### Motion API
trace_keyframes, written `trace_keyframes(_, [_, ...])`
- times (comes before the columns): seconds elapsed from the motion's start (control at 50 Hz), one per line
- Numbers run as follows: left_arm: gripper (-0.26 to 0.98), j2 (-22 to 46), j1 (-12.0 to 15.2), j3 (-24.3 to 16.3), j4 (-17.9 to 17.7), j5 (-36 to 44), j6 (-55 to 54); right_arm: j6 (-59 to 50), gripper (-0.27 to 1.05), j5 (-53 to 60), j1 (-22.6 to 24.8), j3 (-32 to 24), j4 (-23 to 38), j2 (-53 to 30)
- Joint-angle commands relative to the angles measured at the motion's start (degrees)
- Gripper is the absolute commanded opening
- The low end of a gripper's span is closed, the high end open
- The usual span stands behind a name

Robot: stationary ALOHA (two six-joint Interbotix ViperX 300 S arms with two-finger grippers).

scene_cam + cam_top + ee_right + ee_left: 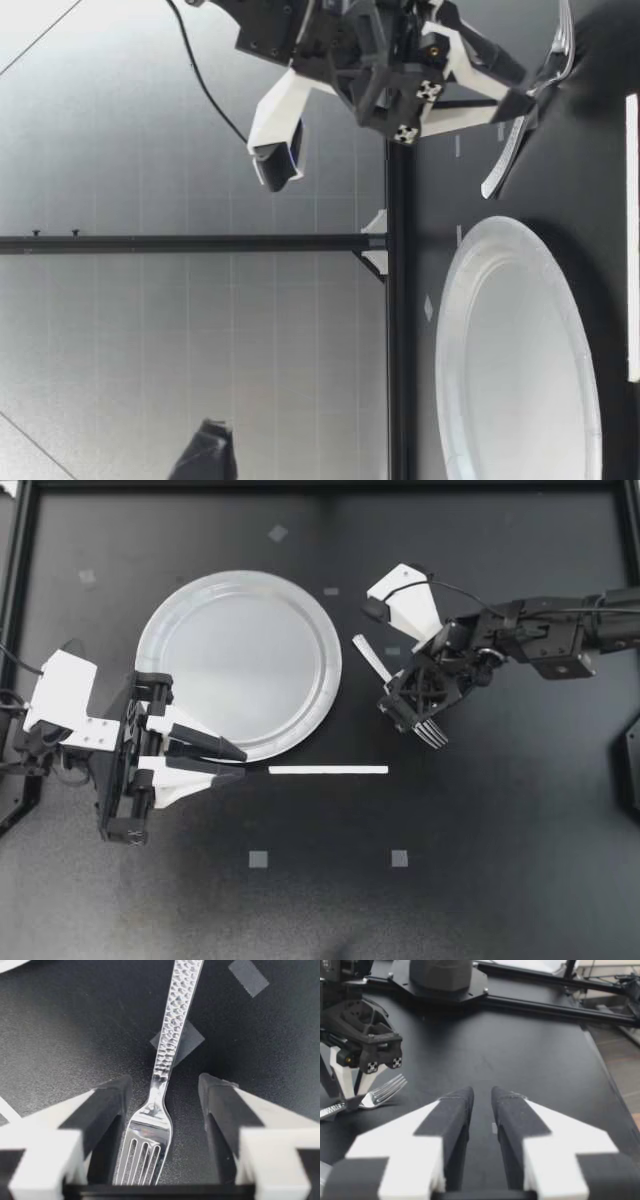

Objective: Pick up the fork and place it on the plate.

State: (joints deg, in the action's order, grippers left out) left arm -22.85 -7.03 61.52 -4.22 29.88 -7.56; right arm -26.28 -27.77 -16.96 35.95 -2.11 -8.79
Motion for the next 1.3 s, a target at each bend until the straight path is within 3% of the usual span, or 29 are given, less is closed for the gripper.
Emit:
trace_keyframes(0.0, [0.33,-0.4,-0.1,-0.8,0.2,0.5,0.1,-0.2,0.56,0.5,-0.4,-1.4,-0.2,0.3])
trace_keyframes(0.28, [0.33,-0.4,-0.1,-0.2,0.3,0.5,0.3,-0.4,0.49,0.8,-0.4,-2.5,-0.3,-1.1])
trace_keyframes(0.5, [0.33,-0.8,-0.1,0.8,0.3,0.6,0.2,-0.4,0.17,0.8,-0.4,-3.0,-0.3,-2.0])
trace_keyframes(0.64, [0.33,-0.8,-0.1,1.2,0.3,0.6,0.2,-0.4,0.03,0.7,-0.4,-3.0,-0.2,-2.1])
trace_keyframes(0.9, [0.33,-1.0,-0.1,1.9,0.1,2.5,-0.2,0.1,0.02,0.3,0.2,-5.1,0.4,9.1])
trace_keyframes(1.12, [0.33,-0.5,-0.1,2.2,-2.3,8.6,-4.7,1.5,0.02,-0.3,0.6,-2.1,3.0,15.8])
trace_keyframes(1.28, [0.33,-1.2,-0.1,2.4,-2.2,8.5,-8.8,-0.6,0.02,-3.4,-2.6,2.3,2.9,15.0])
